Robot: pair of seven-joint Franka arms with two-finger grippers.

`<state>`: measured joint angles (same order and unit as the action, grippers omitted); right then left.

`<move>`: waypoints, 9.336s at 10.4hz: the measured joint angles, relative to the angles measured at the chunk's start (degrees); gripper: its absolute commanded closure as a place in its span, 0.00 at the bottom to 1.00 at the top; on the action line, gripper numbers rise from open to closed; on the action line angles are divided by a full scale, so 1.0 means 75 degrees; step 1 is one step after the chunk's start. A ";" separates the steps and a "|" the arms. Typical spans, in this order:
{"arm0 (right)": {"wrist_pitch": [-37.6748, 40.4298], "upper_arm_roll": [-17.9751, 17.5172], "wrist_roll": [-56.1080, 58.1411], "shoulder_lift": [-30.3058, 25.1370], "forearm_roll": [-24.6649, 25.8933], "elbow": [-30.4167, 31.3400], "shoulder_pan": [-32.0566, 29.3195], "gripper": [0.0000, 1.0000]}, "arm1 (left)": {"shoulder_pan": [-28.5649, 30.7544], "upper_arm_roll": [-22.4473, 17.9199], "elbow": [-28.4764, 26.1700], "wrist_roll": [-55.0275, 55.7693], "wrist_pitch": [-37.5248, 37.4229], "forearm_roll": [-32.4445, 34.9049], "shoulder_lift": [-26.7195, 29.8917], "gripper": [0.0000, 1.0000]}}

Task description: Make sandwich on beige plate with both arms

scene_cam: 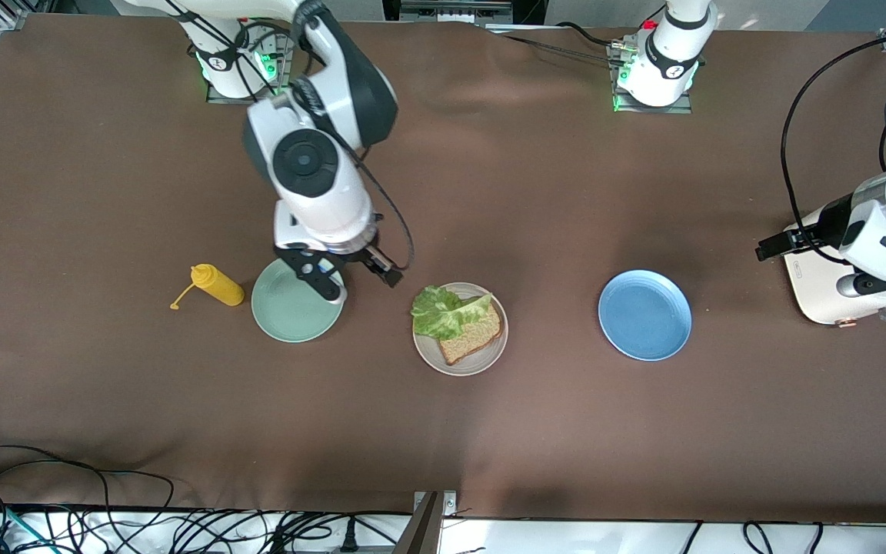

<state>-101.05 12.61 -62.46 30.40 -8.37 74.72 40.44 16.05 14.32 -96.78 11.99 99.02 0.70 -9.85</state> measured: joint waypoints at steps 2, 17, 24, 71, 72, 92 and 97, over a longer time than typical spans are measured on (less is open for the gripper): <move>0.0174 -0.0114 0.1984 -0.0980 0.0229 0.1202 -0.0846 0.04 | -0.0002 0.0001 0.0006 0.0000 0.0000 0.0000 -0.0003 0.00; -0.3586 -0.0403 1.8546 -0.1485 -0.3659 0.6183 -0.6253 0.06 | -0.0017 0.0042 0.0066 0.0000 0.0002 0.0000 -0.0046 0.00; -0.2409 -0.0443 2.3360 -0.0749 -0.6895 0.6071 -0.6290 0.06 | -0.0027 0.0626 0.0138 0.0004 -0.0238 0.0001 0.0760 0.00; 0.0827 -0.1672 1.3054 0.2327 0.7706 -0.0967 0.1165 1.00 | 0.1733 0.0495 -0.0292 -0.1204 -0.0242 0.1130 0.0307 0.00; 0.0828 -0.1672 1.2989 0.2385 0.7707 -0.0977 0.1190 1.00 | 0.1913 0.0494 -0.0295 -0.1477 -0.0155 0.1131 0.0237 0.00; 0.0701 -0.1477 2.2699 0.0475 -0.3457 0.1082 -0.4947 1.00 | 0.4342 0.0517 -0.0300 -0.4188 0.1117 0.1603 -0.1667 0.49; 0.1918 -0.1328 2.5658 0.1734 -0.5409 0.1347 -0.6618 1.00 | 0.4280 0.0745 0.0043 -0.4199 0.0851 0.1603 -0.1662 1.00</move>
<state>-86.66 2.65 129.98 43.41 -48.94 84.82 -9.20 48.14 19.91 -96.46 -19.51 105.40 12.72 -22.31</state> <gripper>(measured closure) 0.943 0.709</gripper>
